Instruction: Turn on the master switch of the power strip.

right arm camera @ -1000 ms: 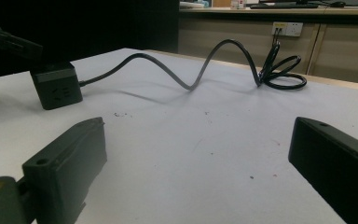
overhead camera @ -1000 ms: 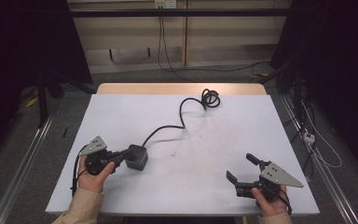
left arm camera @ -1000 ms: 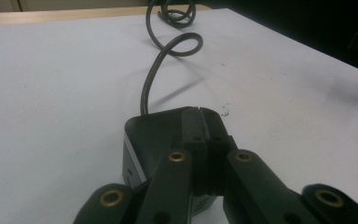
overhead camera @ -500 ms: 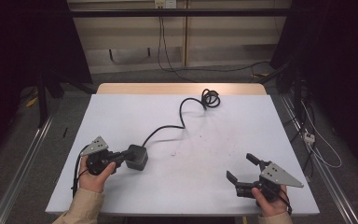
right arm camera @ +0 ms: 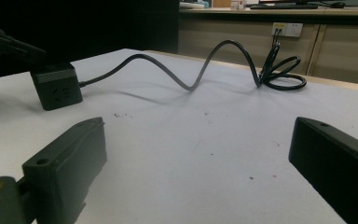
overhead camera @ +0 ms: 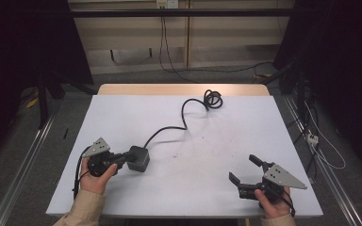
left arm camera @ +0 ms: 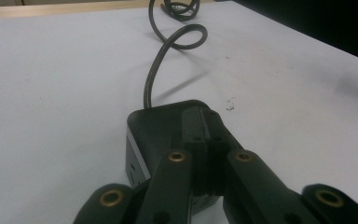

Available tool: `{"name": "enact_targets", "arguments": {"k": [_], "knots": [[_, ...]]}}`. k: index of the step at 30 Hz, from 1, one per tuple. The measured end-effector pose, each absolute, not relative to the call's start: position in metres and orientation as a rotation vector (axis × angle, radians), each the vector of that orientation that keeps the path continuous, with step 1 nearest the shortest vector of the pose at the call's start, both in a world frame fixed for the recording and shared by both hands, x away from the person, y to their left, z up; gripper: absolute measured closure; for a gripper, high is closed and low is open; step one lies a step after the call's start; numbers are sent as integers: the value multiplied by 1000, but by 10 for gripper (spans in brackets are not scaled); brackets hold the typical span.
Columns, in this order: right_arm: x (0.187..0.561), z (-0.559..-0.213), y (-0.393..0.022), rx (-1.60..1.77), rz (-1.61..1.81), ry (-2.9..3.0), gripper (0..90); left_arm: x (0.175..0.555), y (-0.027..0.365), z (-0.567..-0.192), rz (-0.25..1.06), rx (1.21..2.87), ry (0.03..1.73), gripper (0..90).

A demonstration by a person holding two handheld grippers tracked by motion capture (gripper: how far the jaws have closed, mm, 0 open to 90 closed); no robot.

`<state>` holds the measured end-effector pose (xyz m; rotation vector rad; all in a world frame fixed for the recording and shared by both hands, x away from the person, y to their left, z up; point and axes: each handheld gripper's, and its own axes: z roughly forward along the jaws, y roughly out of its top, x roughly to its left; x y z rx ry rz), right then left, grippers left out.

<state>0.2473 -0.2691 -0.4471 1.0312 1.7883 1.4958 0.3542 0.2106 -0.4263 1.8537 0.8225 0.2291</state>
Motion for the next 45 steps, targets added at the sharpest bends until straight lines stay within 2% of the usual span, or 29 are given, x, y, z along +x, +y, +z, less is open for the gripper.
{"name": "enact_targets", "arguments": {"k": [45], "knots": [[247, -447, -268, 1027, 1493, 1793, 37, 355, 210, -429, 235, 1864, 818, 900]]}}
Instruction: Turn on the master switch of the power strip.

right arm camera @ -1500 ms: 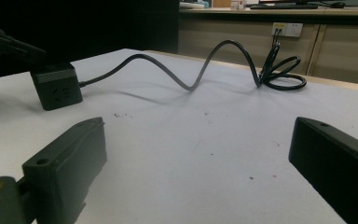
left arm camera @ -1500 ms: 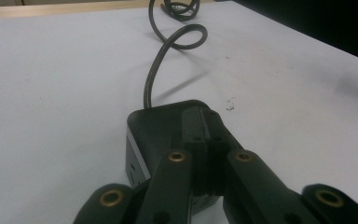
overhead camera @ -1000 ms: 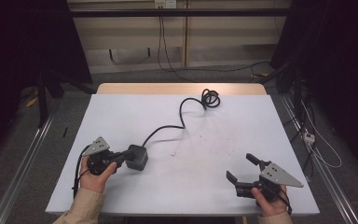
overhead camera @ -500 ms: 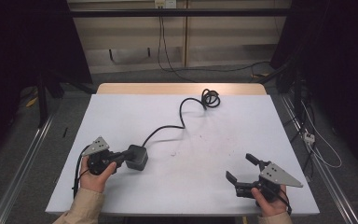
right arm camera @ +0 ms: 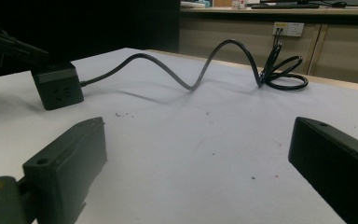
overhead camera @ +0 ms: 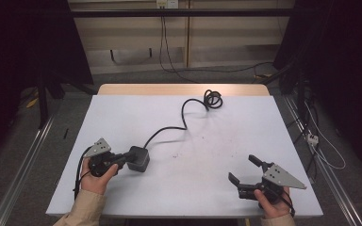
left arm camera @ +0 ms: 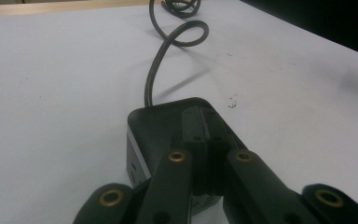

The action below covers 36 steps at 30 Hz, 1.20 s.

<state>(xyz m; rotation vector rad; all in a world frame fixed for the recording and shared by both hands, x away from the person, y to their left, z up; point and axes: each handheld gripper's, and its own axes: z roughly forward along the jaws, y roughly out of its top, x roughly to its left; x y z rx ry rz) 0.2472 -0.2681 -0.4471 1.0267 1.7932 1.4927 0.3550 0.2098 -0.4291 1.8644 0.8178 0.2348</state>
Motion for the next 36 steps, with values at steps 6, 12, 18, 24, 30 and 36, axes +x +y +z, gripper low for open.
{"name": "enact_targets", "arguments": {"k": [6, 12, 18, 24, 30, 36], "knots": [[247, -447, -268, 1029, 1493, 1795, 37, 355, 210, -429, 233, 1867, 819, 900], [247, -447, -267, 1026, 1493, 1793, 37, 355, 210, -430, 238, 1869, 816, 900], [247, -447, -267, 1026, 1494, 1793, 37, 355, 209, -429, 250, 1876, 811, 900], [248, -447, -267, 1026, 1496, 1792, 38, 354, 209, -430, 243, 1870, 818, 900], [248, -447, -267, 1027, 1497, 1792, 37, 354, 209, -430, 244, 1864, 819, 900], [248, -447, -267, 1027, 1498, 1792, 37, 354, 209, -430, 253, 1870, 814, 900]]}}
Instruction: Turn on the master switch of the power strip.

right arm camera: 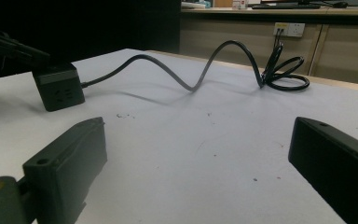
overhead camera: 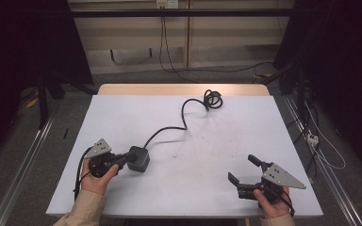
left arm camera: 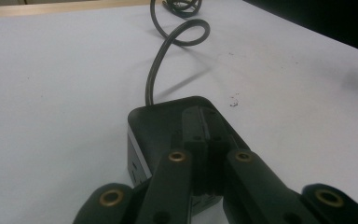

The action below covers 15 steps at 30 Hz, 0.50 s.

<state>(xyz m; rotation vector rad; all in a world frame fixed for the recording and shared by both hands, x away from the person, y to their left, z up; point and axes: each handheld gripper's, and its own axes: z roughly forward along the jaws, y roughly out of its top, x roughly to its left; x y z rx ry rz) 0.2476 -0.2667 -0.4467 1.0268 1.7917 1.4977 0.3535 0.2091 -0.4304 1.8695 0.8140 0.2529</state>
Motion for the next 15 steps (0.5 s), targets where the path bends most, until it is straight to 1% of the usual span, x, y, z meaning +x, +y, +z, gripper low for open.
{"name": "enact_targets", "arguments": {"k": [15], "knots": [[248, -447, -267, 1025, 1500, 1791, 37, 353, 209, -431, 253, 1868, 818, 900]]}}
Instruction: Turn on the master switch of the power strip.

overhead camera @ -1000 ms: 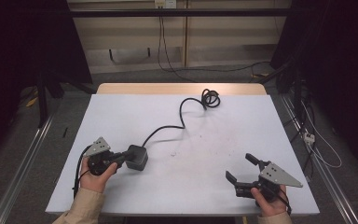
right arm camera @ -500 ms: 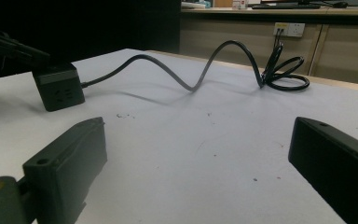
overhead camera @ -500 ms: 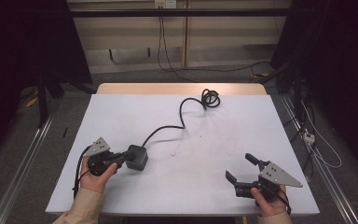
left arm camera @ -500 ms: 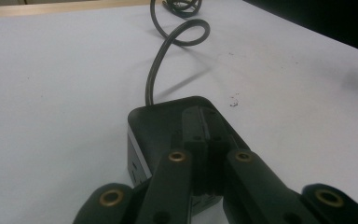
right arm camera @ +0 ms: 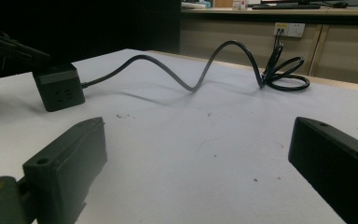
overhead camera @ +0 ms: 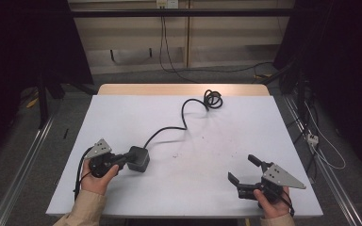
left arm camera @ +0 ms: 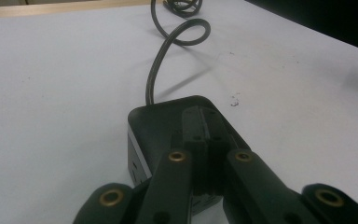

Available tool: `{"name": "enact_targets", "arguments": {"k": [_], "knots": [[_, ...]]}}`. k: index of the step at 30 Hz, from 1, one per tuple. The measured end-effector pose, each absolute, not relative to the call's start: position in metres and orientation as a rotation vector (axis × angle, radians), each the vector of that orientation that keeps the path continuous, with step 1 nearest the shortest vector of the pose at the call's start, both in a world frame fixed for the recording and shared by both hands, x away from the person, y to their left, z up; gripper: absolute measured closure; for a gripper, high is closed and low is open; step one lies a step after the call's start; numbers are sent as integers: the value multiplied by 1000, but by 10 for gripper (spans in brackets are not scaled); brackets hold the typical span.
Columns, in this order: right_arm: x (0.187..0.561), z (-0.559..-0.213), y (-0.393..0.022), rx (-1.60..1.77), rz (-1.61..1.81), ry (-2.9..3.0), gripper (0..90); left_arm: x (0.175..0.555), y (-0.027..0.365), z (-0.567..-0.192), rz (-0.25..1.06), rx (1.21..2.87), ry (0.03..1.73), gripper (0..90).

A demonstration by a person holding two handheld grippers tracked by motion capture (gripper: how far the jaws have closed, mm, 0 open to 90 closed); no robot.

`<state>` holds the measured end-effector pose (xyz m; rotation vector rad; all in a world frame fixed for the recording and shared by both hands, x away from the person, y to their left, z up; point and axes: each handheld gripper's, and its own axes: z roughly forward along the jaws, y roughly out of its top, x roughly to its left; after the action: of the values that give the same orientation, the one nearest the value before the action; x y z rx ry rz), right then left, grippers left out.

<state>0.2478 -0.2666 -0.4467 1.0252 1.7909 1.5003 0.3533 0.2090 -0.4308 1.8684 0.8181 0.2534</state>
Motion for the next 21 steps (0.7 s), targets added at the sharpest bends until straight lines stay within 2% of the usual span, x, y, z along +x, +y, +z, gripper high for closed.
{"name": "enact_targets", "arguments": {"k": [21], "knots": [[248, -447, -266, 1025, 1498, 1794, 38, 353, 209, -431, 244, 1854, 836, 900]]}}
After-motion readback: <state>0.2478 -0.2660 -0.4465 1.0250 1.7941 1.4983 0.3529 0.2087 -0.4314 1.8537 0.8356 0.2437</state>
